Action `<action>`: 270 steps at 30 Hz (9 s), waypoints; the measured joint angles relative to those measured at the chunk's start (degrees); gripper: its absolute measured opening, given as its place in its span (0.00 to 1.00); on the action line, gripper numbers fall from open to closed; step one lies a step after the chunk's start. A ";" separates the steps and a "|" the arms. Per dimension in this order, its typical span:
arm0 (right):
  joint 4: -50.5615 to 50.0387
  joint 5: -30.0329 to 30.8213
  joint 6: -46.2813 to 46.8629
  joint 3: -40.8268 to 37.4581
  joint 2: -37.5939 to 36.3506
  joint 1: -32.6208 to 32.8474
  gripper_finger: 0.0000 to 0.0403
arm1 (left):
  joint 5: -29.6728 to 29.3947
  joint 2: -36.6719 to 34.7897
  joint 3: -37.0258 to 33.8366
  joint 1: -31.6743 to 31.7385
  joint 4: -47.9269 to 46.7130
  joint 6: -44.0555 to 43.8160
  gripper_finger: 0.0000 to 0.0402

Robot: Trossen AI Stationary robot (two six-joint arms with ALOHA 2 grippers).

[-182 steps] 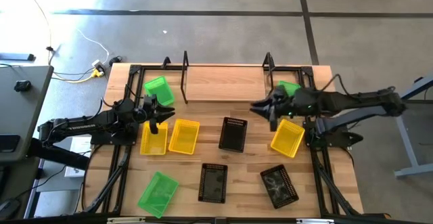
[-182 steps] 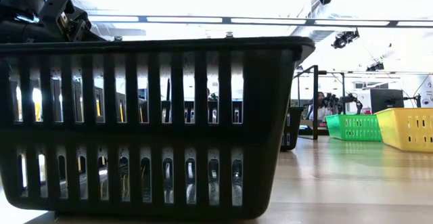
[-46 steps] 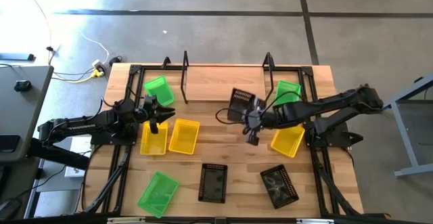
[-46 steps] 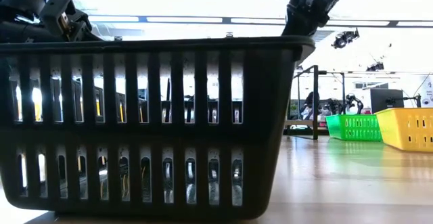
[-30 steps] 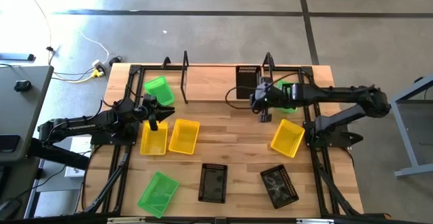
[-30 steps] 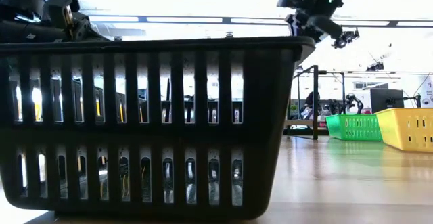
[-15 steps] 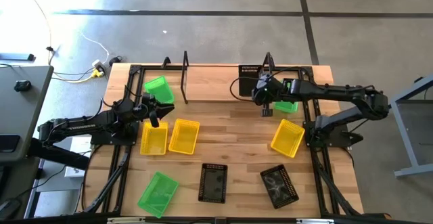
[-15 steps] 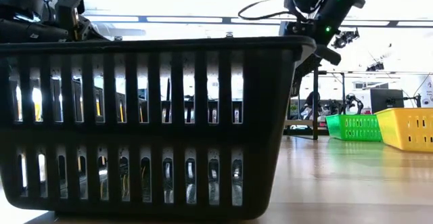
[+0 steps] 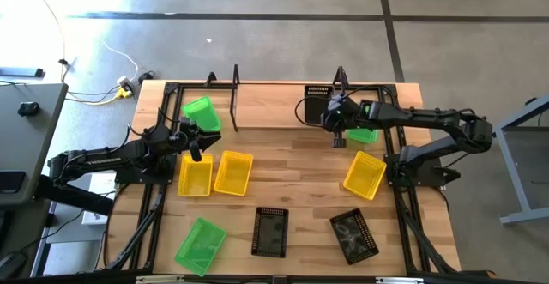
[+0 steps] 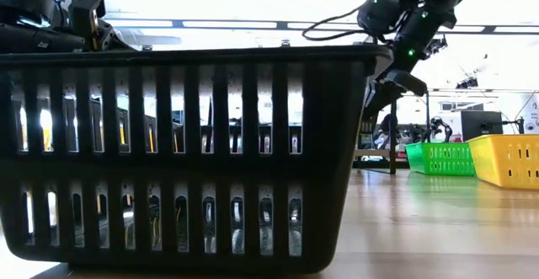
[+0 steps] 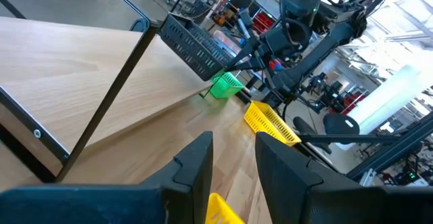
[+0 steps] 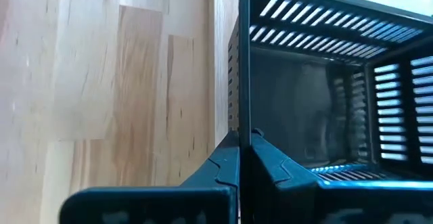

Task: Stack baskets on shelf by color
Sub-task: Put the top black bin on the shelf, then adjust the shelf, then put the middle yellow bin on the shelf

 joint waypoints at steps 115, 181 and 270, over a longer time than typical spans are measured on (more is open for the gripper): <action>-4.62 17.11 22.62 26.44 -0.33 8.75 0.17 | 3.70 19.07 15.34 0.02 3.93 28.07 0.25; -5.10 16.91 25.09 27.34 -0.33 9.92 0.17 | -7.65 43.59 16.68 2.49 12.34 25.02 0.25; -12.42 19.83 36.28 27.30 -0.31 26.34 0.17 | -11.38 69.48 57.04 -34.14 -40.71 22.29 0.01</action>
